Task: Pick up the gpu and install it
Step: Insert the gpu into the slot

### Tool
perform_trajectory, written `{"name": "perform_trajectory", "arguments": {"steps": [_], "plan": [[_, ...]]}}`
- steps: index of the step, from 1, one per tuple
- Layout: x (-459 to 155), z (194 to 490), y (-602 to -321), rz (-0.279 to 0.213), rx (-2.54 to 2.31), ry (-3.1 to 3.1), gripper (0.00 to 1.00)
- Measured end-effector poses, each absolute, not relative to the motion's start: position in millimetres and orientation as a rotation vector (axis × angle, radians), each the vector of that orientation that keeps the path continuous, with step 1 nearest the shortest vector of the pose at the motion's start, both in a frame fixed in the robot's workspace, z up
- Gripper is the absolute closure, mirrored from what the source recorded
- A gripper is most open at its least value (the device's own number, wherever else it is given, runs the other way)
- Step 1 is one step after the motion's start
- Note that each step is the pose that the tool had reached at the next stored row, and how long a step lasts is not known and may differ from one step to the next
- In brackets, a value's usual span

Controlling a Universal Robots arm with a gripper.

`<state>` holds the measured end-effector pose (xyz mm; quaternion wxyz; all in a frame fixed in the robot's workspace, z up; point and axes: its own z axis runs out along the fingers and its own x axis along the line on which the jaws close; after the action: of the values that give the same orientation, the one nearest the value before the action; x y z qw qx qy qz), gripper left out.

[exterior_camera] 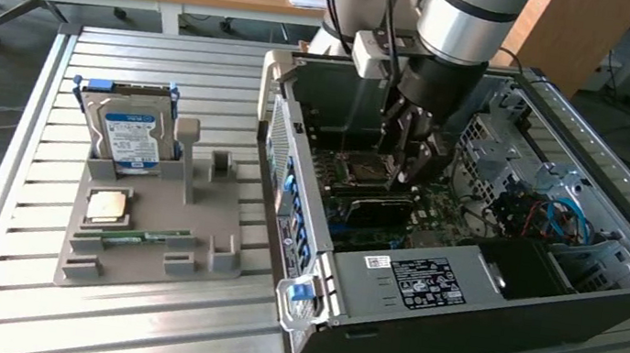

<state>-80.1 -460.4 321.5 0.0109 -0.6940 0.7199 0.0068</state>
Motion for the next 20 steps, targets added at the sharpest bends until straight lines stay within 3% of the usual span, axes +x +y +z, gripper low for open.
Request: {"name": "perform_trajectory", "arguments": {"steps": [20], "plan": [[-80.1,333.2,-460.4,0.021,-2.183,2.228,0.36]]}}
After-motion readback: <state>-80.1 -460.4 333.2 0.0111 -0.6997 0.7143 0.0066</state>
